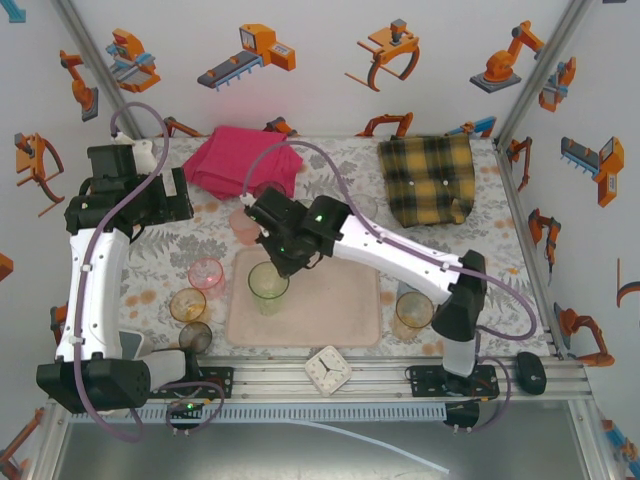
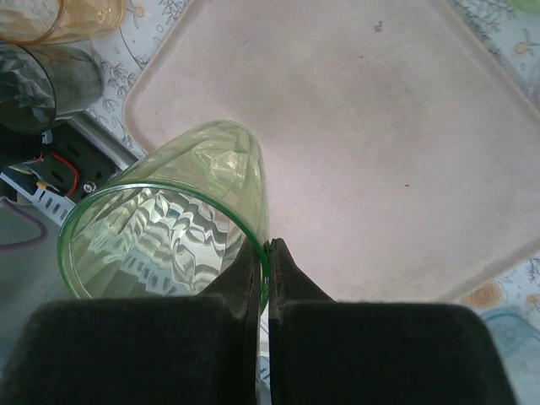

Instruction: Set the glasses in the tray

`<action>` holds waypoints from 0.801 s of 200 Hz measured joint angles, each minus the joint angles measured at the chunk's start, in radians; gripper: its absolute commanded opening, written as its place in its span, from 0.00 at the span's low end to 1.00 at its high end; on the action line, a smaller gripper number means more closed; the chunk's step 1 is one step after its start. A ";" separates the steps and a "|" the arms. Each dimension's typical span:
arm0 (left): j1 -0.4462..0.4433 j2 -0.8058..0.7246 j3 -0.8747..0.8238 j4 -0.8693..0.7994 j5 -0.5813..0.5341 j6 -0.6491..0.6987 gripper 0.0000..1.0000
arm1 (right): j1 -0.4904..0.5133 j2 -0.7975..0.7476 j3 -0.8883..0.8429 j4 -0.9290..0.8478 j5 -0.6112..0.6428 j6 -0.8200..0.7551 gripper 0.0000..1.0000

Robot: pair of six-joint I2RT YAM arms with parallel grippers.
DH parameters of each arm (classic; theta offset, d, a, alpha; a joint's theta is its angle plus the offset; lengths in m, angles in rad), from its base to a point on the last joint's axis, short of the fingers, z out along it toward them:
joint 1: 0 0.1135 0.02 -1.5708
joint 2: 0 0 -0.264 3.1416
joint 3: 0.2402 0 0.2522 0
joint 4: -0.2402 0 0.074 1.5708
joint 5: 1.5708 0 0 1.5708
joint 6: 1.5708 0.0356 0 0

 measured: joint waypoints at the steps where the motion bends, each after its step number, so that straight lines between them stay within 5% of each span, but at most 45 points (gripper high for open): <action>1: 0.000 0.000 0.000 0.000 0.000 0.000 0.97 | 0.001 0.002 0.000 0.001 0.000 0.000 0.00; 160: 0.009 0.000 0.000 0.003 0.001 -0.011 0.97 | 0.097 0.234 0.175 0.027 -0.010 0.000 0.00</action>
